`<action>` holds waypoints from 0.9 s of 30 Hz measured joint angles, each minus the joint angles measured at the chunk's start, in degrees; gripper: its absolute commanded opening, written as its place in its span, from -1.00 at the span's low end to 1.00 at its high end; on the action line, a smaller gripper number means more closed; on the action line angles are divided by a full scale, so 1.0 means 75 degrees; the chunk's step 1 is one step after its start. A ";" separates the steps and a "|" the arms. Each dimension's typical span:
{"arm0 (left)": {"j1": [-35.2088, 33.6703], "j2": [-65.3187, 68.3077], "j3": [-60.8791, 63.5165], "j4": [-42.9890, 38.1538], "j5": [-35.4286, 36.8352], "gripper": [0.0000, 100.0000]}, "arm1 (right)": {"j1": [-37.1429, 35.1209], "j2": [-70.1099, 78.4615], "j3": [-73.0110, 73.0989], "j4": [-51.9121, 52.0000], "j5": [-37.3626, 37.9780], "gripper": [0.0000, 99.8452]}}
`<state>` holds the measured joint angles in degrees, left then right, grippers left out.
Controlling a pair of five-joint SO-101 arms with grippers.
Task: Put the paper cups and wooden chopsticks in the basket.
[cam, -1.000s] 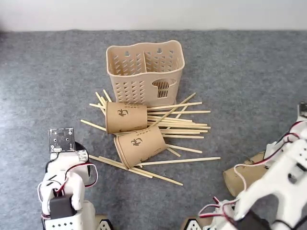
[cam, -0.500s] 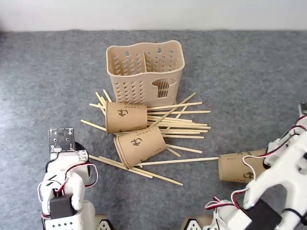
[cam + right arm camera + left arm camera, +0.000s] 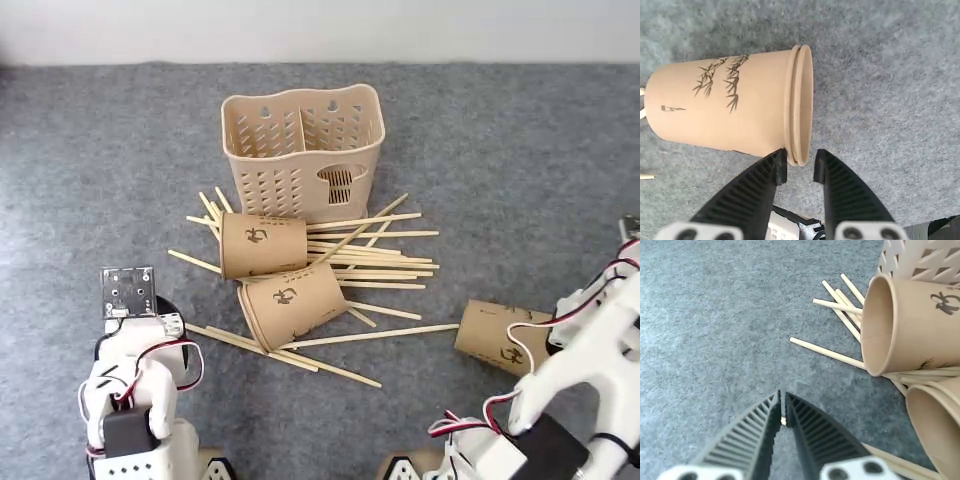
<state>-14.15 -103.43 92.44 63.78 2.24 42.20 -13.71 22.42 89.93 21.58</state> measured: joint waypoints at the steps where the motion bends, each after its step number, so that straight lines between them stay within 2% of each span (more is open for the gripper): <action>1: 0.0000 0.0000 0.0000 0.0000 0.0000 -0.97 | 0.0000 0.0000 0.0000 0.0000 0.0000 -0.76; 10: 0.0000 0.0000 0.0000 0.0000 0.0000 -0.97 | -0.0012 0.0234 0.0000 -0.0316 0.0000 -0.78; 14: 0.0000 0.0000 0.0000 0.0000 0.0000 -0.97 | -0.0035 0.0492 -0.0047 -0.0516 0.0000 -1.00; 21: 0.0000 0.0000 0.0000 0.0000 0.0000 -0.97 | -0.0059 0.0434 -0.0105 -0.0445 0.0000 -0.98; 27: 0.0000 0.0000 0.0000 0.0000 0.0000 -0.97 | -0.0305 -0.0738 0.0000 -0.0164 0.0012 -0.98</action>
<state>-14.15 -103.43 92.44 63.78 2.24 39.91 -19.25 22.42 88.70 21.67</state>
